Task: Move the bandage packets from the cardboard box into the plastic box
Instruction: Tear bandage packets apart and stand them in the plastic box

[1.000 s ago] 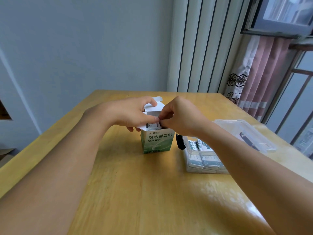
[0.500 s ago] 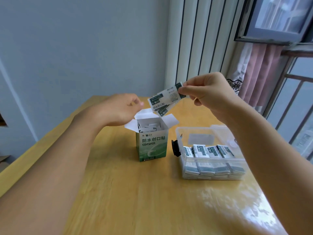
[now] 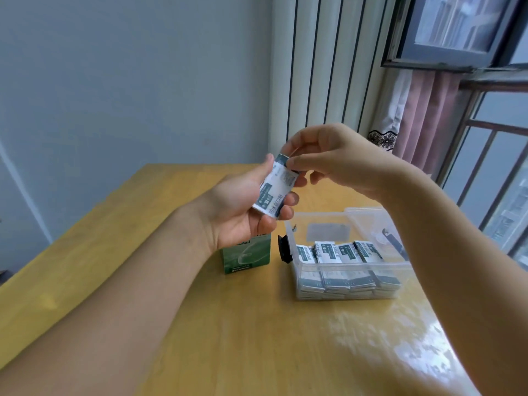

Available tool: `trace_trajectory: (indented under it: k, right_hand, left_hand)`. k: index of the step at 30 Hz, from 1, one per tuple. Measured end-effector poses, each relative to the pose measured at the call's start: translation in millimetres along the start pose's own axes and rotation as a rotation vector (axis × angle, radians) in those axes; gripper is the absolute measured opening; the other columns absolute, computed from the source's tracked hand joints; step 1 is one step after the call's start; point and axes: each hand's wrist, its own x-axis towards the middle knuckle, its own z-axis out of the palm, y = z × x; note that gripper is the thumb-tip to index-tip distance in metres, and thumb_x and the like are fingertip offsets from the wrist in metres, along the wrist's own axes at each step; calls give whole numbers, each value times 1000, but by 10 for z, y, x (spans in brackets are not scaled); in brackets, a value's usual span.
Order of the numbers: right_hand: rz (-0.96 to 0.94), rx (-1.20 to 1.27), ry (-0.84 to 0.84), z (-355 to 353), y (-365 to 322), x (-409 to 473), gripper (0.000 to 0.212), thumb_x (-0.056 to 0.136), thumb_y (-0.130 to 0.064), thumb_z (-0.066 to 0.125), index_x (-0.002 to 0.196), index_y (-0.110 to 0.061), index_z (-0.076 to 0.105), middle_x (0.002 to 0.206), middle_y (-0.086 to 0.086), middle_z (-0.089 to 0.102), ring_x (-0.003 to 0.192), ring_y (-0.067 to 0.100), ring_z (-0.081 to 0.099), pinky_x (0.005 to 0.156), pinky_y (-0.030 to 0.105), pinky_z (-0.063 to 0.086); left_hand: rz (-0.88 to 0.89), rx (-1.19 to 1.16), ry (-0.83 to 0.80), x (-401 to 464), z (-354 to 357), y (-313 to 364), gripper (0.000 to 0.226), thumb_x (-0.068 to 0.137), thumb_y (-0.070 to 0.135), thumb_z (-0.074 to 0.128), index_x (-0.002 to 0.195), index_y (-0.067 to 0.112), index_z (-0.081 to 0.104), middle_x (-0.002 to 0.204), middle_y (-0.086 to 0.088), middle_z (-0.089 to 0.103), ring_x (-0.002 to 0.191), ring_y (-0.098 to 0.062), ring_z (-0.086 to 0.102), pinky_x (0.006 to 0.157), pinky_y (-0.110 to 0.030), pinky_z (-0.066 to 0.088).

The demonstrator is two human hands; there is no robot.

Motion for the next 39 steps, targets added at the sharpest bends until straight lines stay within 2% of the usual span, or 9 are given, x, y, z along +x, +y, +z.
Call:
trace_trajectory:
  k: [3, 7, 10, 14, 19, 24, 28, 32, 39]
  right_hand:
    - [-43, -187, -3, 63, -77, -2, 29, 97, -13, 62, 126, -10, 63, 92, 5, 75, 69, 14, 66, 64, 34, 58]
    - [-221, -603, 15, 122, -200, -46, 20, 99, -12, 53, 106, -12, 72, 85, -2, 71, 67, 13, 62, 68, 39, 56]
    - [-204, -694, 86, 84, -186, -37, 25, 99, -11, 53, 117, -14, 71, 105, -1, 72, 78, 13, 61, 76, 32, 56]
    - [-130, -468, 44, 0, -121, -54, 36, 95, -8, 62, 127, -25, 66, 104, -8, 69, 75, 9, 66, 69, 29, 60]
    - [-111, -416, -8, -32, -96, -35, 15, 91, -11, 69, 97, -22, 77, 76, -10, 73, 64, 18, 67, 55, 31, 57]
    - [76, -185, -26, -88, -50, -60, 5, 86, -9, 75, 88, -14, 76, 84, 5, 77, 69, 12, 64, 67, 27, 57]
    - [246, 451, 196, -57, -2, -2, 5, 88, -4, 70, 92, -4, 73, 86, 12, 72, 74, 17, 62, 58, 21, 52]
    - [277, 831, 294, 267, -70, 34, 17, 90, -1, 67, 106, 5, 69, 78, 12, 69, 51, 11, 60, 51, 19, 51]
    - [205, 264, 106, 426, -152, -28, 8, 85, -12, 77, 89, -5, 73, 76, 10, 76, 64, 15, 68, 59, 25, 57]
  left_hand:
    - [110, 94, 161, 52, 50, -78, 60, 104, 57, 31, 110, 10, 68, 75, -5, 63, 61, -15, 64, 39, -19, 45]
    - [185, 122, 190, 71, 92, -121, 61, 102, 58, 32, 106, 10, 70, 89, -9, 73, 82, -21, 75, 54, -26, 56]
    - [120, 55, 109, 61, 101, -94, 61, 107, 50, 25, 111, 9, 70, 94, -12, 72, 83, -22, 73, 58, -29, 59]
    - [64, 49, 77, 49, 62, -58, 52, 108, 38, 32, 122, 4, 69, 84, -7, 66, 69, -15, 61, 48, -22, 51]
    - [70, 226, 105, 68, 5, -47, 49, 108, 40, 36, 122, 6, 69, 78, -5, 62, 59, -11, 53, 37, -17, 38]
    - [47, 239, 41, 17, -37, 15, 58, 101, 56, 40, 122, 8, 64, 91, -14, 72, 61, -15, 60, 36, -18, 43]
    - [279, -44, 177, 29, -41, 54, 45, 87, 48, 68, 115, 14, 66, 99, -8, 74, 70, -14, 69, 46, -19, 53]
    - [446, -45, 248, 95, 107, -63, 38, 93, 43, 63, 119, 16, 63, 113, -3, 68, 106, -20, 69, 82, -31, 60]
    - [475, -268, 668, 178, 183, -133, 39, 109, 38, 37, 93, 14, 63, 90, -8, 71, 82, -23, 72, 77, -39, 62]
